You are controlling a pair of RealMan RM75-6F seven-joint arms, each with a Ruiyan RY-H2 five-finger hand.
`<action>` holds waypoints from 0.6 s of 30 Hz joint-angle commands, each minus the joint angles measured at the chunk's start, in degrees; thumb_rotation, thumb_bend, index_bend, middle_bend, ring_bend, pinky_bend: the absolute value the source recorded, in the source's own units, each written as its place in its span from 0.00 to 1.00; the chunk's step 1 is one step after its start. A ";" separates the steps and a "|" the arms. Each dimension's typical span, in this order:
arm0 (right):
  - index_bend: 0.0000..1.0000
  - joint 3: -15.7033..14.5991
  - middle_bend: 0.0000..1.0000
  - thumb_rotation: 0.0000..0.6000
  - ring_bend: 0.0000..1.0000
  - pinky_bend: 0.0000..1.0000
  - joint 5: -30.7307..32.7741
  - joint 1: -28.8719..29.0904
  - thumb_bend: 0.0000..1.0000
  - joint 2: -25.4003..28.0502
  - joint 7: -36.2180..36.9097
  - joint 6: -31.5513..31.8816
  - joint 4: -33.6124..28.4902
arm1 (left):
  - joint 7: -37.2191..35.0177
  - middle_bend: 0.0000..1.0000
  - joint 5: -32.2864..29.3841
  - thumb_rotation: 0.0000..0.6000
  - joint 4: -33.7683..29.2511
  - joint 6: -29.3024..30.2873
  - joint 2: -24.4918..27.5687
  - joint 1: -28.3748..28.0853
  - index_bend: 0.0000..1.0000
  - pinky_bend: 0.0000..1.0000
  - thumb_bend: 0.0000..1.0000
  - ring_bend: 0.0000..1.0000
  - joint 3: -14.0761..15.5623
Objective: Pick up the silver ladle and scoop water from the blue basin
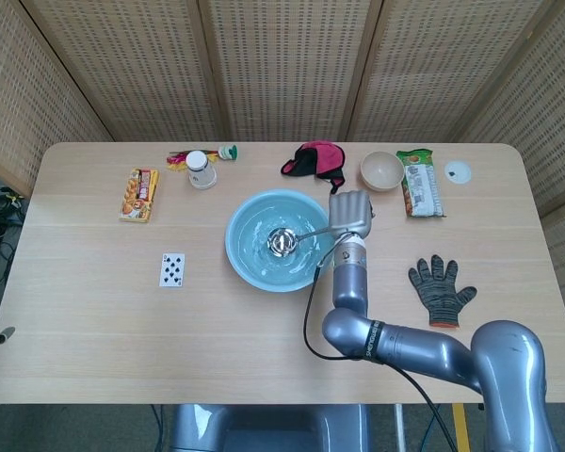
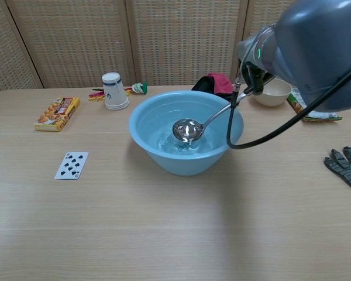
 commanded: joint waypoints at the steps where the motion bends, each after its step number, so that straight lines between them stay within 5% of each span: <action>1: 0.81 1.01 1.00 1.00 1.00 1.00 1.60 0.29 0.95 1.77 -0.69 1.22 -1.96 | 0.05 0.00 -0.07 1.00 0.04 -0.17 -0.06 -0.08 0.00 0.00 0.00 0.00 0.04; 18: 0.82 3.86 1.00 1.00 1.00 1.00 8.52 1.99 0.95 7.33 -1.44 3.73 -6.85 | 0.82 0.00 -0.79 1.00 0.25 -0.90 -0.54 -0.62 0.00 0.00 0.00 0.00 0.07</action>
